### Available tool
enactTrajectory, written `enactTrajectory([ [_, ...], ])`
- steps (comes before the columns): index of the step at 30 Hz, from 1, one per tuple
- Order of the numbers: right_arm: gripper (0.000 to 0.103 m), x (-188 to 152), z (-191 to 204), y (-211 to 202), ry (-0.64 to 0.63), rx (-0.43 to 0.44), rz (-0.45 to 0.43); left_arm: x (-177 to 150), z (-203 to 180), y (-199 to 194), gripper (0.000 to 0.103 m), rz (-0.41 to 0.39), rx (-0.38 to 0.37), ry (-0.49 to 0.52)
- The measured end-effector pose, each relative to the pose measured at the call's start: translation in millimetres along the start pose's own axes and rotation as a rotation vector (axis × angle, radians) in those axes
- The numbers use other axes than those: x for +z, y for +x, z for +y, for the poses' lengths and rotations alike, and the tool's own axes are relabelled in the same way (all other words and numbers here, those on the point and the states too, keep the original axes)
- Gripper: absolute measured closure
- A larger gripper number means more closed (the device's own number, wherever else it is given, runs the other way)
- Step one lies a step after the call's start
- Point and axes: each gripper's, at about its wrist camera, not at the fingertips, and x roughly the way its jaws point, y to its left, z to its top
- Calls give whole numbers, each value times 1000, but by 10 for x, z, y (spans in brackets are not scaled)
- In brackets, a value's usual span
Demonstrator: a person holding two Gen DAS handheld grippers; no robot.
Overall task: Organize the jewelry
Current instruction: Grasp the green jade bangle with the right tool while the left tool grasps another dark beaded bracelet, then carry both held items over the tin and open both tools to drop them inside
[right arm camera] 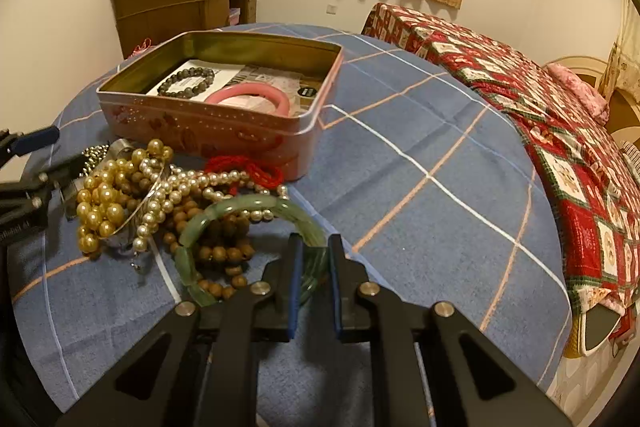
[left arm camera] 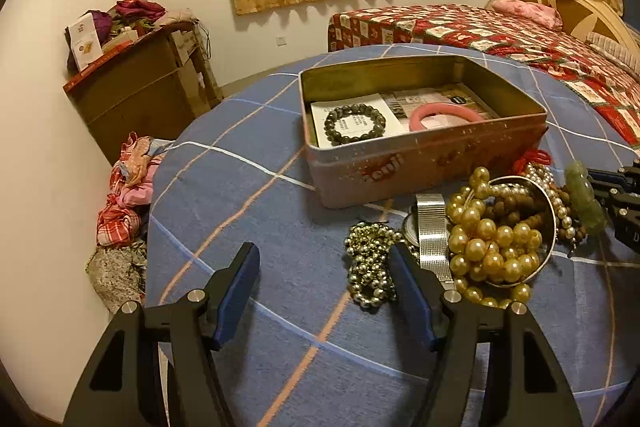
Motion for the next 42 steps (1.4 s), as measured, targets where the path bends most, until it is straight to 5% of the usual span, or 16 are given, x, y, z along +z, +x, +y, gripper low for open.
enactTrajectory([
  [2,89,2,-2,2,-1,-1,-1,-5,11,2,39,3,-17,-5],
  [6,89,1,-2,2,-5,-5,-1,1,-61,5,90,16,-66,27],
  [17,94,-2,-21,-93,7,-10,-51,85,195,-178,93,-42,-40,-57],
  [42,95,239,-48,-479,19,-33,-156,363,301,-732,93,-209,18,-66],
])
